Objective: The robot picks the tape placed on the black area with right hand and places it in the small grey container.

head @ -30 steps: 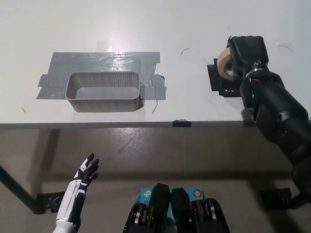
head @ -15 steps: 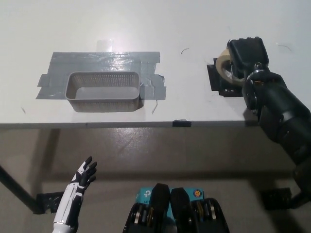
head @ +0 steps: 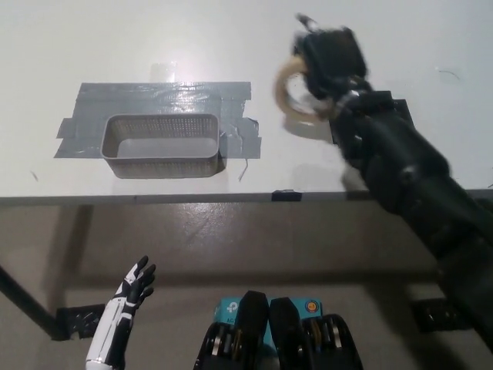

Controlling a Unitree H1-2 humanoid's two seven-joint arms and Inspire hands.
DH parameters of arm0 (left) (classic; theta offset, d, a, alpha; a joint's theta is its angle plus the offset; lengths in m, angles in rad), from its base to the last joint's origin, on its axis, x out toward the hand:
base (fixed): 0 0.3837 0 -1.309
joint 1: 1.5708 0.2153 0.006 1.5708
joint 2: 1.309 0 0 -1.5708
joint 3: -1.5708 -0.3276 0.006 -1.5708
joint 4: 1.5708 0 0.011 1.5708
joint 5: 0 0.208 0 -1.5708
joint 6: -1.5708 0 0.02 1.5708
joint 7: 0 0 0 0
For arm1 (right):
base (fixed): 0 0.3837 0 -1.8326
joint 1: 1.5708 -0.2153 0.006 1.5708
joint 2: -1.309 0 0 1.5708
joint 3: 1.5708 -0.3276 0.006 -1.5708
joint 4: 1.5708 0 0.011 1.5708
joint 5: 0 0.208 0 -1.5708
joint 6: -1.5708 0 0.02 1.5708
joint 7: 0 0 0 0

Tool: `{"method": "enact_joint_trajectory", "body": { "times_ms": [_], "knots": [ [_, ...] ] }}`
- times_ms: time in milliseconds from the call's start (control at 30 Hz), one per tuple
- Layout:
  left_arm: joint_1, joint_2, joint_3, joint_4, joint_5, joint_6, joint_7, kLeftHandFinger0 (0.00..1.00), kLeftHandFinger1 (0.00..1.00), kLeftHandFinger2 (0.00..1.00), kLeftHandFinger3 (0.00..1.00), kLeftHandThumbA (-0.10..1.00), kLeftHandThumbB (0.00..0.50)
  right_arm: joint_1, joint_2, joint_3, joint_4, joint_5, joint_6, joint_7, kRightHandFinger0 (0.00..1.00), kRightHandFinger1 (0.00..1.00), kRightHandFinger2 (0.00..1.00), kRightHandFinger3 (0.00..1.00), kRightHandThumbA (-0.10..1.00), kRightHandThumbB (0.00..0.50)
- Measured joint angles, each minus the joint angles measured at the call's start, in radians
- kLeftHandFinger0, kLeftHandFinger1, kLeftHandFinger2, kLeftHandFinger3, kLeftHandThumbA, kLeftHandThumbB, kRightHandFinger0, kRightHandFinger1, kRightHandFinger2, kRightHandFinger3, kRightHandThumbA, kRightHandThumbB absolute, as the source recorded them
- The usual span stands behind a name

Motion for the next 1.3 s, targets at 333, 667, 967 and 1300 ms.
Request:
{"method": "enact_joint_trajectory", "body": {
  "times_ms": [333, 667, 967, 1300],
  "knots": [
    [0.009, -0.016, -0.022, -0.001, 0.003, 0.003, -0.007, 1.00, 1.00, 1.00, 1.00, 1.00, 0.126, -0.096, 0.168, 0.000, 0.066, 0.001, 0.018, 0.010, 0.00, 0.20, 0.63, 0.44, -0.10, 0.348],
    [0.009, -0.016, -0.041, -0.037, 0.011, 0.019, -0.015, 1.00, 1.00, 1.00, 1.00, 1.00, 0.128, -0.147, 0.263, 0.012, 0.182, 0.004, 0.015, 0.023, 0.00, 0.03, 0.20, 0.45, -0.10, 0.341],
    [0.013, -0.018, -0.065, -0.058, 0.030, 0.020, -0.015, 1.00, 1.00, 1.00, 1.00, 1.00, 0.125, -0.145, 0.340, 0.025, 0.269, 0.006, 0.010, 0.030, 0.05, 0.08, 0.19, 0.52, -0.10, 0.299],
    [0.012, -0.021, -0.087, -0.058, 0.054, 0.018, -0.015, 1.00, 1.00, 1.00, 1.00, 1.00, 0.107, -0.139, 0.343, 0.023, 0.293, 0.011, 0.009, 0.029, 0.98, 1.00, 1.00, 1.00, 0.38, 0.403]
  ]
}}
